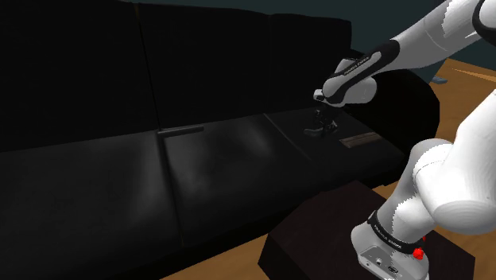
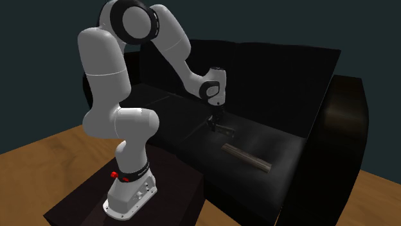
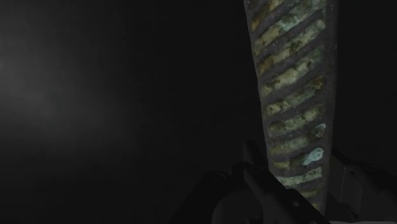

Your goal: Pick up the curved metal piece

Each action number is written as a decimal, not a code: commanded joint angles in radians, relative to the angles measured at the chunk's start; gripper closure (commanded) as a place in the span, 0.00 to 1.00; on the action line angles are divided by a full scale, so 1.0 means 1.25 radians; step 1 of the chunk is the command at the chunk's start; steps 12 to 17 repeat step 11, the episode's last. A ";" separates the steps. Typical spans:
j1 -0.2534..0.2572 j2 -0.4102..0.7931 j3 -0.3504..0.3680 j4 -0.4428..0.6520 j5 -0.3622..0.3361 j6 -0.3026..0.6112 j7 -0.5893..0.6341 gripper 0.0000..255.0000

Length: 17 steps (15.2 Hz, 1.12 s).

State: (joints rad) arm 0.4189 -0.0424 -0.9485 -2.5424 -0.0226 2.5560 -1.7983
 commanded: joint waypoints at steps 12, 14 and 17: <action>-0.049 -0.140 0.047 0.034 -0.156 -0.134 0.116 1.00; -0.049 -0.140 0.047 0.034 -0.156 -0.134 0.116 1.00; -0.049 -0.140 0.047 0.034 -0.156 -0.134 0.116 1.00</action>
